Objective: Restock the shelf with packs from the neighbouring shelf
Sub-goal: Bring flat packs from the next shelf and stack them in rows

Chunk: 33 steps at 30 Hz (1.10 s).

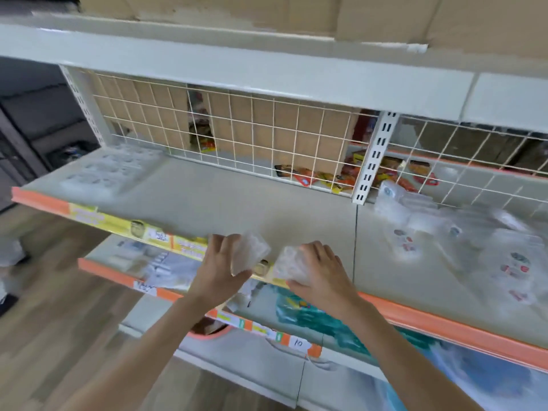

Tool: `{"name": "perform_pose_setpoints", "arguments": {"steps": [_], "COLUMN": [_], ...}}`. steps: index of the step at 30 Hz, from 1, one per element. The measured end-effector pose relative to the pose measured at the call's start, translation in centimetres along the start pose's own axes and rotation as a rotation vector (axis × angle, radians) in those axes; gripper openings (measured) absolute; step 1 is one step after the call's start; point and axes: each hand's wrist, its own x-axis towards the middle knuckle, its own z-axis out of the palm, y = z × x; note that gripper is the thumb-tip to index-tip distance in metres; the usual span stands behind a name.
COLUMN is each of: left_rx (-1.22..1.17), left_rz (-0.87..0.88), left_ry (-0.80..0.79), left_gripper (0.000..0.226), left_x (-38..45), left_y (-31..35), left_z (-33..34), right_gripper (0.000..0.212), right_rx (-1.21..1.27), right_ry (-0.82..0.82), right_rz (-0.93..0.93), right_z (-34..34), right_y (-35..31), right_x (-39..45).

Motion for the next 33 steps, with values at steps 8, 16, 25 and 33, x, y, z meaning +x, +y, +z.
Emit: {"name": "perform_pose_setpoints", "arguments": {"steps": [8,16,25,33], "left_rx": [0.008,0.004,0.066,0.090], "left_rz": [-0.075,-0.155,-0.137,-0.032], "left_ry": [0.029,0.080,0.061,-0.184], "left_gripper": [0.068,0.067,0.066,0.069], "left_x": [-0.7,0.9,7.5,15.8], "left_y": [-10.8,-17.9,-24.5,-28.1], "left_z": [-8.8,-14.5,-16.4,-15.0], "right_gripper": [0.056,0.054,0.047,0.053], "right_rx": [0.059,0.084,0.169,0.088], "right_ry": [0.057,-0.001,0.099,0.108], "right_rz": [-0.025,-0.053,-0.003,0.366], "right_z": [5.5,10.0,13.8,15.2], "right_y": [-12.2,-19.5,-20.7,-18.2], "right_x": [5.8,11.1,22.4,28.8]}}
